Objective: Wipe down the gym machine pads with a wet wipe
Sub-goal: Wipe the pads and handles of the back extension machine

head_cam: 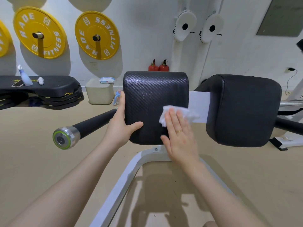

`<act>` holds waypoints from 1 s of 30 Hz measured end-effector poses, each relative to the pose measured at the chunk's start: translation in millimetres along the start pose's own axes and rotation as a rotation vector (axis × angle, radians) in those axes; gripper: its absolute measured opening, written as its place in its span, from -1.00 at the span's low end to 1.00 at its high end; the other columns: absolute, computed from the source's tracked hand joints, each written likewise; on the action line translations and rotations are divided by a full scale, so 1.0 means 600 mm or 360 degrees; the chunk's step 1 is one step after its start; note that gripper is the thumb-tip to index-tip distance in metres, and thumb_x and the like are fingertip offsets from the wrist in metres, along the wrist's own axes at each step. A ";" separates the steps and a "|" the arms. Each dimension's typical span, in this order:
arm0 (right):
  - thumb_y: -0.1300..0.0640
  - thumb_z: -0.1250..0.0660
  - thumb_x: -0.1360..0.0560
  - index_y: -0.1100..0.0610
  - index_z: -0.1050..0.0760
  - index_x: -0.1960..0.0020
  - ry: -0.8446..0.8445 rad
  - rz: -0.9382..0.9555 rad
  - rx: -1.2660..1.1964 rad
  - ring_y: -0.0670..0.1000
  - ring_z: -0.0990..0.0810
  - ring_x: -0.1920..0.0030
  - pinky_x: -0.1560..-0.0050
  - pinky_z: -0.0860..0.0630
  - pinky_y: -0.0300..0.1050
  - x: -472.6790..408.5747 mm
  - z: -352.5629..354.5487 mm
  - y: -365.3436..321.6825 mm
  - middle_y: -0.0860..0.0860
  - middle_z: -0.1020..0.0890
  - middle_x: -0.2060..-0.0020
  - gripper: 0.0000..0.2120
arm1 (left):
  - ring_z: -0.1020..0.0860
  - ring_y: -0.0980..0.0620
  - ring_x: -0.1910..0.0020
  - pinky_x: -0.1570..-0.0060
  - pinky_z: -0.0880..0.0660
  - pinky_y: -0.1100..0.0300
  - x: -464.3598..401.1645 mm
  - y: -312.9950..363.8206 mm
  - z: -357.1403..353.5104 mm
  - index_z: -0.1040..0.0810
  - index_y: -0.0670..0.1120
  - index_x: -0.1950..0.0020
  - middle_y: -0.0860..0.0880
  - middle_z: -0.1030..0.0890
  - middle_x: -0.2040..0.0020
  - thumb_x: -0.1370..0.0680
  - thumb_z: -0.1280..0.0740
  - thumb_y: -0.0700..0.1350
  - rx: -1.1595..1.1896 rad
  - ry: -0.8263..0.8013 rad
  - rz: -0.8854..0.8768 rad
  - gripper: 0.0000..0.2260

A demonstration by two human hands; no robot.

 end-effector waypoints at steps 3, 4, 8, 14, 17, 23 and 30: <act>-0.05 0.08 -0.61 0.18 0.02 -0.52 -0.0061 0.0043 0.0006 0.03 0.06 -0.52 -0.49 0.01 -0.01 0.056 -0.022 0.002 0.00 0.02 -0.52 -0.45 | -0.29 0.04 -0.41 -0.32 -0.35 0.00 -0.001 -0.001 0.000 0.25 0.26 -0.47 0.10 -0.22 -0.49 -0.44 -0.42 -0.19 -0.0005 0.0003 -0.0006 -0.04; -0.07 0.10 -0.62 0.17 0.03 -0.52 -0.0064 0.0060 0.0031 0.01 0.09 -0.52 -0.49 0.04 -0.03 0.053 -0.022 0.004 0.00 0.01 -0.52 -0.46 | -0.29 0.04 -0.41 -0.31 -0.36 0.01 -0.001 -0.001 0.000 0.25 0.26 -0.47 0.10 -0.22 -0.49 -0.44 -0.42 -0.19 -0.0004 0.0006 -0.0006 -0.04; -0.06 0.00 -0.55 0.23 -0.05 -0.50 -0.0037 -0.0040 0.0035 0.03 0.01 -0.50 -0.47 0.11 -0.08 -0.042 0.012 0.020 0.12 -0.14 -0.49 -0.40 | -0.35 0.07 -0.36 -0.25 -0.40 0.06 -0.003 -0.005 0.001 0.22 0.30 -0.46 0.11 -0.30 -0.44 -0.43 -0.43 -0.20 0.0072 -0.0007 0.0033 -0.04; -0.08 0.11 -0.56 0.19 0.06 -0.51 -0.0049 -0.0090 -0.0088 -0.02 0.12 -0.51 -0.47 0.23 -0.17 -0.143 0.062 0.037 0.07 0.00 -0.52 -0.40 | -0.37 0.08 -0.34 -0.27 -0.40 0.03 0.001 -0.002 -0.001 0.21 0.30 -0.46 0.12 -0.31 -0.44 -0.44 -0.42 -0.22 0.0116 0.0019 0.0055 -0.05; -0.03 0.03 -0.56 0.23 0.02 -0.50 -0.0033 -0.0035 -0.0133 0.00 0.10 -0.51 -0.51 0.15 -0.09 -0.080 0.042 0.032 0.11 -0.05 -0.51 -0.40 | -0.37 0.05 -0.35 -0.30 -0.38 -0.01 0.003 -0.004 -0.002 0.21 0.31 -0.45 0.11 -0.30 -0.45 -0.45 -0.41 -0.21 0.0127 0.0022 0.0042 -0.06; -0.06 -0.02 -0.56 0.26 -0.08 -0.47 -0.0019 -0.0049 -0.0014 0.06 -0.05 -0.49 -0.47 0.06 -0.04 0.054 -0.028 -0.038 0.14 -0.18 -0.47 -0.41 | -0.32 0.09 -0.38 -0.31 -0.37 0.01 0.011 -0.003 -0.009 0.17 0.23 -0.49 0.14 -0.25 -0.47 -0.48 -0.37 -0.19 0.0137 0.0048 -0.0032 -0.14; -0.10 -0.08 -0.51 0.21 -0.15 -0.45 -0.0051 0.0191 0.0052 0.05 -0.15 -0.45 -0.46 0.05 -0.06 0.021 -0.045 -0.119 0.12 -0.30 -0.44 -0.39 | -0.32 0.23 -0.37 -0.38 -0.26 0.18 0.029 -0.020 -0.006 -0.05 0.19 -0.49 0.15 -0.30 -0.45 -0.62 -0.11 -0.23 0.0651 -0.0156 0.0000 -0.47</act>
Point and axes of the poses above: each hand's wrist, its own x-axis away from the middle knuckle, its own z-axis out of the back of the hand, y = z × x, the point moved 6 cm from there along -x, towards the middle knuckle
